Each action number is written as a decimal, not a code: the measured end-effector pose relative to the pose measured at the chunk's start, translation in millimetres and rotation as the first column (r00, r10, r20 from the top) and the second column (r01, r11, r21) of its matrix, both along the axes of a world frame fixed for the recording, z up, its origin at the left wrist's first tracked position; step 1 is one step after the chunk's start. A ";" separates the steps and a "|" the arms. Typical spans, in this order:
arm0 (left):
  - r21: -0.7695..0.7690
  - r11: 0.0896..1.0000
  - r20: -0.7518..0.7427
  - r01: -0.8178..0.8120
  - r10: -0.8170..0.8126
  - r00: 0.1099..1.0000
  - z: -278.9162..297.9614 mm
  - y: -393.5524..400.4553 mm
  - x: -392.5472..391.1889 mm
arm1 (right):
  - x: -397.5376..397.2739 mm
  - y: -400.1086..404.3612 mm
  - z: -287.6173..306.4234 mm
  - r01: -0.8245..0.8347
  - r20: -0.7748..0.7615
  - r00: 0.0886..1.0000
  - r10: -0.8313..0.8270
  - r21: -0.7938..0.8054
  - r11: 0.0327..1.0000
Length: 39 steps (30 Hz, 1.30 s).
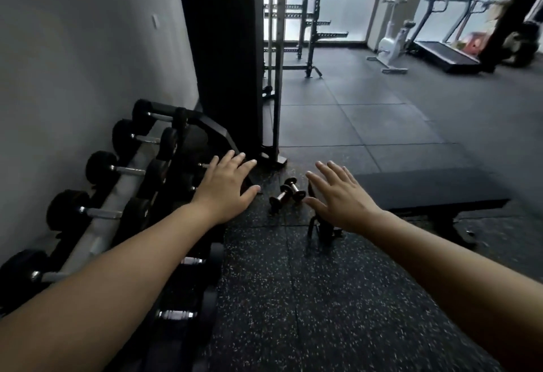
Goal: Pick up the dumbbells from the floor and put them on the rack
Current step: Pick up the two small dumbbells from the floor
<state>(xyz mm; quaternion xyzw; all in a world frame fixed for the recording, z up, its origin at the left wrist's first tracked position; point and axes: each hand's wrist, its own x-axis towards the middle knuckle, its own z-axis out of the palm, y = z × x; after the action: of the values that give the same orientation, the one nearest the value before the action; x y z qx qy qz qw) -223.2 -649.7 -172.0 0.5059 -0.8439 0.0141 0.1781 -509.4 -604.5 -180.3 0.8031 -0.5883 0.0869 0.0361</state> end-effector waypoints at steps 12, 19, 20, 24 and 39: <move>0.154 0.988 0.020 0.031 -0.034 0.999 -75.7 -186.1 -90.7 | -79.9 -189.5 -70.1 0.048 -0.009 0.999 -0.047 0.148 0.988; 0.290 0.954 -0.007 -0.072 0.078 0.997 -118.6 -285.2 -115.6 | -115.3 -294.5 -111.2 0.033 0.011 0.999 -0.037 0.270 0.962; 0.303 0.950 -0.011 -0.077 0.084 0.996 -123.4 -300.0 -117.6 | -117.3 -309.9 -115.5 0.028 0.010 0.999 -0.033 0.284 0.959; 0.347 0.934 -0.028 -0.081 0.097 0.995 -144.1 -365.7 -122.9 | -121.2 -374.3 -133.5 0.021 0.002 1.000 -0.023 0.326 0.945; 0.601 0.799 -0.002 -0.025 0.033 0.999 -250.5 -645.1 -138.6 | -122.4 -617.5 -216.2 0.161 -0.023 0.985 -0.169 0.452 0.877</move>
<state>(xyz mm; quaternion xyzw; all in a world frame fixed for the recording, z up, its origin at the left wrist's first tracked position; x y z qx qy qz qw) -361.8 -1294.9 -422.4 0.5492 -0.7959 -0.2543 0.0134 -631.7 -1221.9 -396.4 0.7355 -0.6590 -0.0487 -0.1496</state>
